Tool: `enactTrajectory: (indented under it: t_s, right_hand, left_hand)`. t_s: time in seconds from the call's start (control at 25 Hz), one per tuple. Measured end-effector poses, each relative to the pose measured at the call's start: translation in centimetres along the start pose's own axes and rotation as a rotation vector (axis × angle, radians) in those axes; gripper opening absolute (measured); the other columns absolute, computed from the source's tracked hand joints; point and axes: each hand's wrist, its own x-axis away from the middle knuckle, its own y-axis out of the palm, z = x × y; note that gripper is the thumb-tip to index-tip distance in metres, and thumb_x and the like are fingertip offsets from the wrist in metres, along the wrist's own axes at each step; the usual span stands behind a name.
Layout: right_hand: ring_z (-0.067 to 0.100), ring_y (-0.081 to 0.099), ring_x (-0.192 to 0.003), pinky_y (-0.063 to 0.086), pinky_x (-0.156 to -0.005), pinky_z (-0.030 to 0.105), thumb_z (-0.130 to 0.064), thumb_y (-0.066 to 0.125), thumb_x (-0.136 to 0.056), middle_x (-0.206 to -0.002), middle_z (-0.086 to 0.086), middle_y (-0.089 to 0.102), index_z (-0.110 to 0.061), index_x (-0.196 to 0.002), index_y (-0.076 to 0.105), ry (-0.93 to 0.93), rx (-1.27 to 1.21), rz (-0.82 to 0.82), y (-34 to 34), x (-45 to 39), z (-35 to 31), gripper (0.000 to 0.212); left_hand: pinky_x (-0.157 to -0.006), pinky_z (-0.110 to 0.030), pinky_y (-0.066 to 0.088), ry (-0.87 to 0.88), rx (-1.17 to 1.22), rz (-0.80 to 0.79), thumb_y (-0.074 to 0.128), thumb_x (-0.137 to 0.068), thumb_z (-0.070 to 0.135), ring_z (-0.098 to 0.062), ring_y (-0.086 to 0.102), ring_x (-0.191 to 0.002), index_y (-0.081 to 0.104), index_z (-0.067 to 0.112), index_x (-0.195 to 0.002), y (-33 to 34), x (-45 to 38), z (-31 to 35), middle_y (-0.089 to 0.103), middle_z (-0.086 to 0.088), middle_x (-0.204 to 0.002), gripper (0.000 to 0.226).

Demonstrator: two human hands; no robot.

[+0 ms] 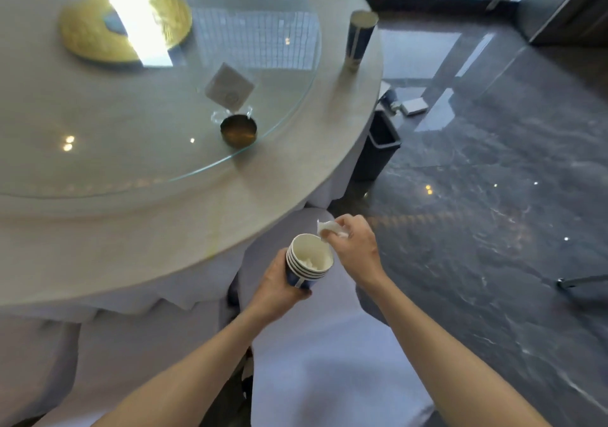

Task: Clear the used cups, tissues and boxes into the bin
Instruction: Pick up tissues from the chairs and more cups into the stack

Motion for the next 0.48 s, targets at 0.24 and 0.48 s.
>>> enactTrajectory:
  t_s: [0.24,0.48]
  right_hand:
    - [0.021,0.06,-0.092,0.052,-0.082,0.039,-0.035,0.058,-0.095,-0.1,0.002,0.064,-0.013,-0.107,0.07,-0.189,0.348,-0.173,-7.5,3.6,0.1,0.028]
    - [0.027,0.051,-0.1,0.05,-0.086,0.043,-0.029,0.05,-0.096,-0.095,0.008,0.071,-0.02,-0.101,0.076,-0.388,0.572,-0.271,-17.3,6.6,3.2,0.027]
  left_hand:
    - [-0.085,-0.025,0.053,0.106,-0.093,-0.003,0.085,-0.067,0.015,-0.016,0.063,-0.115,0.052,0.032,-0.132,4.7,2.6,6.1,0.065,0.006,-0.123,0.075]
    - [-0.085,-0.022,0.054,0.194,-0.15,0.119,0.089,-0.073,0.013,-0.017,0.063,-0.114,0.052,0.028,-0.136,13.9,6.6,10.8,0.064,0.005,-0.124,0.075]
